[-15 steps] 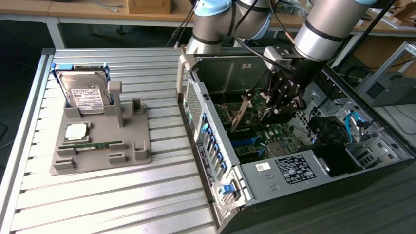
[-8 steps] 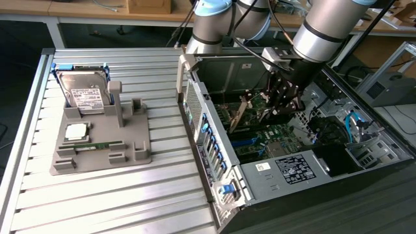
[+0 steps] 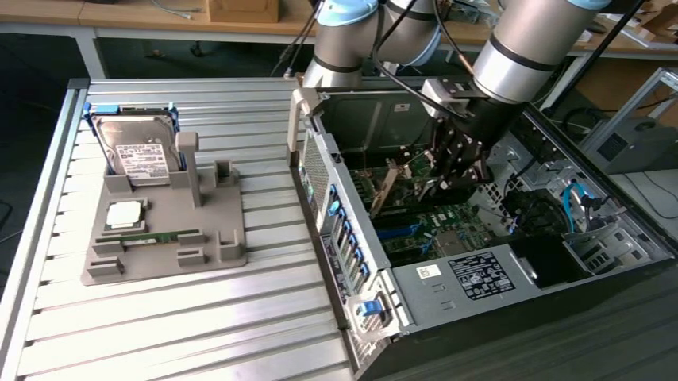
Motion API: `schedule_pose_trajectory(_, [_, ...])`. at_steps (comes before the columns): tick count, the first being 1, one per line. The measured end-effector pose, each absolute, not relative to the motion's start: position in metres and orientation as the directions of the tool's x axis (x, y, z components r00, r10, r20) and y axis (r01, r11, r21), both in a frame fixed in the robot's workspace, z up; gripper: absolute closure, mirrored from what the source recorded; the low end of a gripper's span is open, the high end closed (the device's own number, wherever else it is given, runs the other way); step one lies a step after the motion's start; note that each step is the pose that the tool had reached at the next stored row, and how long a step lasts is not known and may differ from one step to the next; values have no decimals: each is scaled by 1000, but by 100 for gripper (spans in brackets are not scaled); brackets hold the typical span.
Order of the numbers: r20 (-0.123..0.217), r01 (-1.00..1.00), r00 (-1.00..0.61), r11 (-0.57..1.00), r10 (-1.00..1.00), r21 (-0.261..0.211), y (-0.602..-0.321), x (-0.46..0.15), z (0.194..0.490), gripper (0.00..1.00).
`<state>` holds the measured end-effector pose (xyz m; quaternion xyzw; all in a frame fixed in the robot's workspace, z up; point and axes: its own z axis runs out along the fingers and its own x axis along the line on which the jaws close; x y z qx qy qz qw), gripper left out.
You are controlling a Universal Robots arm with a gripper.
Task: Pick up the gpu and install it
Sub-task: 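Insert the gpu into the slot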
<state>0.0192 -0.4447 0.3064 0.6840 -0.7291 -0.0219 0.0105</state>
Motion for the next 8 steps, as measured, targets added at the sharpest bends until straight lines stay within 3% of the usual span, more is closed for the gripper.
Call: schedule_pose_trajectory(8, [-14,-997,-64,63,-998,46,-450,8,305,73])
